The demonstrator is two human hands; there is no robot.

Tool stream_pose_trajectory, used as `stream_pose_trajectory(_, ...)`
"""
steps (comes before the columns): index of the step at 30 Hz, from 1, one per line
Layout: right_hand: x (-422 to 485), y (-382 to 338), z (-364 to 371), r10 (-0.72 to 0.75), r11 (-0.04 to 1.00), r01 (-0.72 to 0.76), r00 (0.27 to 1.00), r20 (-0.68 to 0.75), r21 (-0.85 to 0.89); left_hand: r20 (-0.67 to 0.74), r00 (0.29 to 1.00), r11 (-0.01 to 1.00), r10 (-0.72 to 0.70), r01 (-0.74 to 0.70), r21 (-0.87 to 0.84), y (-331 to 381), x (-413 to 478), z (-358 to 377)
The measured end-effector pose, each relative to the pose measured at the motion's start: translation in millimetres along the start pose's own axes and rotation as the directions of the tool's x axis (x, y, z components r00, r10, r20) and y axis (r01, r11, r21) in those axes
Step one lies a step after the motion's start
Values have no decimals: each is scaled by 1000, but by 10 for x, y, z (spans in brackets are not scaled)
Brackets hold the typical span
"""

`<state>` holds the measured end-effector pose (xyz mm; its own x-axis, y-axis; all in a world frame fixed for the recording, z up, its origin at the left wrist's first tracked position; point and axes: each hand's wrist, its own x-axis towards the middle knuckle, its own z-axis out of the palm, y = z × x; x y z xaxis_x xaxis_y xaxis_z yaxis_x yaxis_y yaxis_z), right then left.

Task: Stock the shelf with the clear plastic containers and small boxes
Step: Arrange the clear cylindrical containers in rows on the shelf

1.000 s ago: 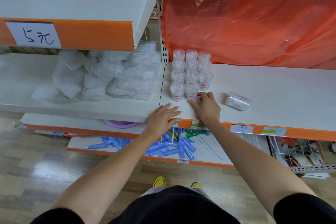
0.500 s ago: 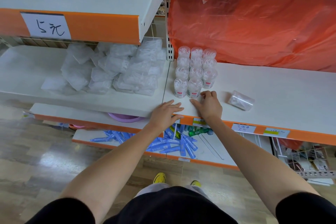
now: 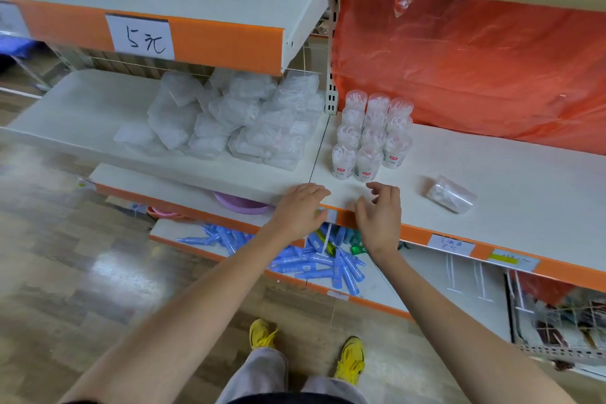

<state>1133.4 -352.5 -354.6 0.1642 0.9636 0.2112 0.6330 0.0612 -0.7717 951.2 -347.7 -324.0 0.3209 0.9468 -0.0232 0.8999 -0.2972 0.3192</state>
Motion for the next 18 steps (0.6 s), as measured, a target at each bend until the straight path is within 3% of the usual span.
stream_pose_trajectory(8, -77, -673, 358, -167, 984, 168, 986, 29, -60, -93, 995, 1000, -20, 19, -8, -727, -345, -419)
stream_pose_trajectory(18, -254, -1786, 1395, -180, 982, 180, 984, 6, -48, -162, 986, 999, -37, 33, -26, -1979, -987, -889)
